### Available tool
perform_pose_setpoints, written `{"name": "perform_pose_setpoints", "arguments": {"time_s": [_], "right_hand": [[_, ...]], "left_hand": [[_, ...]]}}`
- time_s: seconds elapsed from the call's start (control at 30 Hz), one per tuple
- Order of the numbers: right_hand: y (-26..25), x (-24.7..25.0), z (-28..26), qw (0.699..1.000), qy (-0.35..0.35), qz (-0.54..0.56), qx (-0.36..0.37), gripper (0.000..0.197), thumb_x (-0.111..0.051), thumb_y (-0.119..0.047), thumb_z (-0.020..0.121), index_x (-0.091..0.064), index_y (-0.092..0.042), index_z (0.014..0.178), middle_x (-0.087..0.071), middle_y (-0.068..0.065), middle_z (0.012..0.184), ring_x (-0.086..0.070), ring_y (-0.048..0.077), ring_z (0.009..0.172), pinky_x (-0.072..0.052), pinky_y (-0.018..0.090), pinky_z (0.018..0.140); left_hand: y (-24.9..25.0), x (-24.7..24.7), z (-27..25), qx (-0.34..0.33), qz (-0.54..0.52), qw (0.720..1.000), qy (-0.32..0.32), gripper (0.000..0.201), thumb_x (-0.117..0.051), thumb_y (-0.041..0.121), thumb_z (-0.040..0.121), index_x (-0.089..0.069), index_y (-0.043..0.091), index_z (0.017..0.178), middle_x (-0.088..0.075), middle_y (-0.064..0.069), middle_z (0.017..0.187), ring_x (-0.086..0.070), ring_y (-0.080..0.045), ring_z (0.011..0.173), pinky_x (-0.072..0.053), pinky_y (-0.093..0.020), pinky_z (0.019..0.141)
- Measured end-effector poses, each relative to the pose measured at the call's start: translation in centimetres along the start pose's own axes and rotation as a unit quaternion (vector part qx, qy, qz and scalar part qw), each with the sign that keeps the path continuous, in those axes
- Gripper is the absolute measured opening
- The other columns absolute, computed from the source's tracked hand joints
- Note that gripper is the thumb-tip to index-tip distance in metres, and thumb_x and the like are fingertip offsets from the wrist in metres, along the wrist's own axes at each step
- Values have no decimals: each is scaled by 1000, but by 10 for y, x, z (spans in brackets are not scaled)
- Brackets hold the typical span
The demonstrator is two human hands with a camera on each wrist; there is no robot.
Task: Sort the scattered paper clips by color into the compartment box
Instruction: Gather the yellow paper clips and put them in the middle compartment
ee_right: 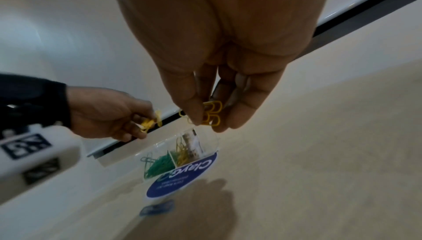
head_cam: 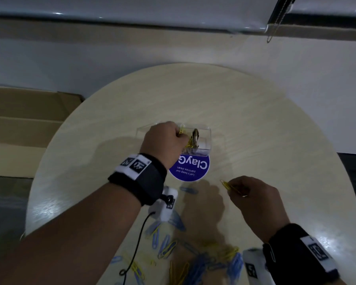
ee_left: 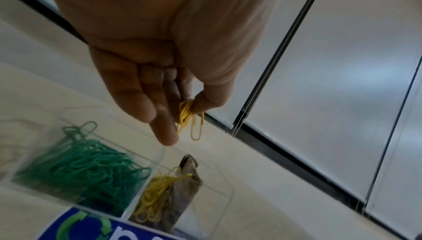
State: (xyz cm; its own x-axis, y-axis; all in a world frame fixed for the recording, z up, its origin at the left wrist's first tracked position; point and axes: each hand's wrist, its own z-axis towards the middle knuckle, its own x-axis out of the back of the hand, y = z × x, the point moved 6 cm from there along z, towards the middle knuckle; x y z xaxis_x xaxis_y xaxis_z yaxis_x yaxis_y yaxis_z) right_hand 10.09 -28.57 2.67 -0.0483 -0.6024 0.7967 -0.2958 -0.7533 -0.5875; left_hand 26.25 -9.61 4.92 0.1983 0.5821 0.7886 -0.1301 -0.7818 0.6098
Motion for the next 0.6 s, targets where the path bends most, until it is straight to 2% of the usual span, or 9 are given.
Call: {"name": "perform_pose_setpoints", "arguments": {"time_s": [0.1, 0.17, 0.23, 0.3, 0.37, 0.5, 0.6], "right_hand": [[-2, 2, 10, 1000, 10, 24, -7, 12, -73, -18, 77, -72, -28, 85, -69, -11, 78, -61, 2, 70, -42, 11, 61], [-6, 1, 18, 999, 6, 39, -16, 10, -73, -20, 78, -72, -28, 84, -68, -11, 76, -60, -1, 68, -39, 7, 58], [-14, 0, 29, 998, 8, 56, -16, 8, -72, -22, 78, -72, -28, 85, -70, -11, 75, -60, 0, 67, -40, 9, 58], [-24, -1, 44, 997, 10, 73, -18, 7, -72, -24, 78, -72, -27, 85, -70, -9, 74, -62, 3, 67, -43, 14, 59], [-35, -6, 64, 996, 9, 82, -24, 10, -70, -24, 79, -73, -24, 88, -71, -6, 75, -64, 9, 68, -46, 21, 62], [-60, -15, 103, 997, 6, 72, -32, 15, -66, -21, 77, -74, -19, 90, -71, 0, 79, -63, 17, 76, -47, 25, 69], [-76, -28, 125, 998, -27, 40, -33, 17, -67, -28, 78, -75, -16, 87, -72, 2, 84, -64, 21, 80, -51, 30, 72]], "left_hand": [[-1, -21, 19, -6, 24, 999, -20, 25, -59, 28, 87, -62, 9, 72, -66, -7, 71, -63, -28, 70, -49, -35, 62], [-5, -30, 22, -11, 13, 1000, -23, 25, -55, 29, 92, -68, 9, 85, -70, -9, 84, -66, -27, 78, -52, -35, 70], [-12, -28, 21, 1, -32, 999, -3, 29, -49, 27, 96, -70, 11, 106, -73, -9, 95, -68, -25, 80, -56, -38, 78], [-21, -20, 16, 17, -86, 996, 26, 29, -46, 26, 98, -70, 16, 110, -73, -5, 96, -70, -21, 73, -59, -39, 75], [-31, -12, 8, 32, -111, 992, 45, 27, -48, 29, 98, -66, 20, 116, -72, -1, 102, -70, -18, 75, -59, -39, 78], [-48, 2, -20, 62, -145, 986, 54, 23, -52, 33, 96, -67, 23, 111, -69, 6, 95, -69, -16, 72, -56, -34, 76], [-60, 10, -40, 68, -161, 983, 65, 21, -55, 31, 95, -67, 24, 110, -68, 11, 90, -67, -12, 67, -53, -29, 69]]}}
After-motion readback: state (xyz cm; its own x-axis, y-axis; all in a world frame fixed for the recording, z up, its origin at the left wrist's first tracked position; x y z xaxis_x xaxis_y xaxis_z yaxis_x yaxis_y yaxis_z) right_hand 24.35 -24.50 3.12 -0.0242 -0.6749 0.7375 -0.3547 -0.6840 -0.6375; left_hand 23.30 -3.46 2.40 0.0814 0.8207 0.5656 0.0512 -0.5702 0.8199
